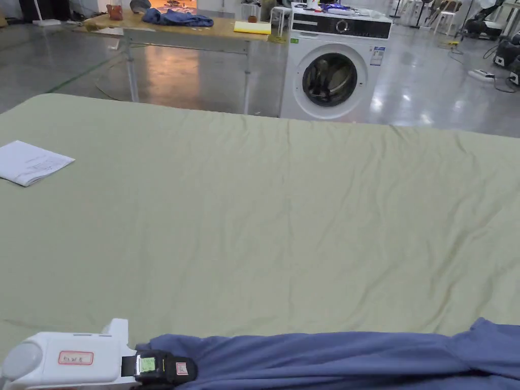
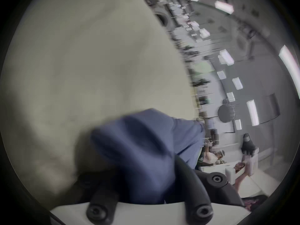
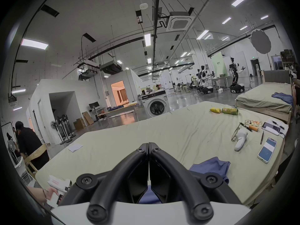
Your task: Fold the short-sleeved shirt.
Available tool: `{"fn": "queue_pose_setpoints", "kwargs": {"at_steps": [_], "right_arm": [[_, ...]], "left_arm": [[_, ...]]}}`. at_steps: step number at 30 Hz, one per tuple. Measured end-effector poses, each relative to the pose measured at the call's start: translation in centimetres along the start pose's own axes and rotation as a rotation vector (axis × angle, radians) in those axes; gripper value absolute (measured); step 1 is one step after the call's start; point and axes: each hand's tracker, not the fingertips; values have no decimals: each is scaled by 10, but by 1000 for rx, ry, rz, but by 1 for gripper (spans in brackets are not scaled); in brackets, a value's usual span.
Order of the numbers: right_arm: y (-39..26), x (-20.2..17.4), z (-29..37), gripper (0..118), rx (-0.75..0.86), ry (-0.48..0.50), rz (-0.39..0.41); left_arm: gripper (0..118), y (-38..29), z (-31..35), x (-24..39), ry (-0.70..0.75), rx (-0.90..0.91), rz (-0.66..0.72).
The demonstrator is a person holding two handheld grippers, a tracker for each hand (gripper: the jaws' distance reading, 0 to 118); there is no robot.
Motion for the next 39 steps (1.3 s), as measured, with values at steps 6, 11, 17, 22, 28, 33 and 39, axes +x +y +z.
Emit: {"fn": "queue_pose_setpoints", "kwargs": {"at_steps": [6, 11, 17, 22, 28, 33, 39], "right_arm": [[-4, 7, -4, 0, -31, -1, -2], [-14, 13, -4, 0, -44, 16, -17], [-26, 19, -2, 0, -91, 21, -4], [-21, 30, 2, 0, -76, 20, -23], [-19, 33, 9, 0, -76, 9, -24], [-22, 37, 11, 0, -81, 8, -34], [-28, 42, 5, 0, -105, 4, -48]], "left_arm": [[0, -24, 52, 99, -106, 106, -183], [0, -13, 125, 112, 465, 230, -373], [0, -19, 132, 127, 495, 226, -285], [1, -14, 75, 190, 111, 105, -215], [89, -11, 10, 243, -215, 57, -198], [89, -11, 41, 237, -104, 135, -279], [0, -34, 34, 223, 199, 157, -481]]}}
